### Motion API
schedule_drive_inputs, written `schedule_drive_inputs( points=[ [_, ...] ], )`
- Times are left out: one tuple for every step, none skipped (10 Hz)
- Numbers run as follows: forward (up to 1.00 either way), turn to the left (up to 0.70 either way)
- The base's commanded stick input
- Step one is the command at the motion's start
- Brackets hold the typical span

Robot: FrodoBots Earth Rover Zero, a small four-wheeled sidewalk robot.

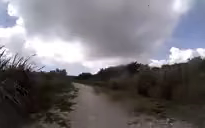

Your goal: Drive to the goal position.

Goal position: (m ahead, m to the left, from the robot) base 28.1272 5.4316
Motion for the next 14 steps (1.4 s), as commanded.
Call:
schedule_drive_inputs(
  points=[
    [0.85,0.34],
    [0.85,0.23],
    [0.85,0.10],
    [0.85,0.00],
    [0.85,0.00],
    [0.85,0.00],
    [0.85,0.00],
    [0.85,0.00],
    [0.85,0.00],
    [0.85,0.00],
    [0.85,0.00],
    [0.85,0.00],
    [0.85,0.00],
    [0.85,0.00]
  ],
)
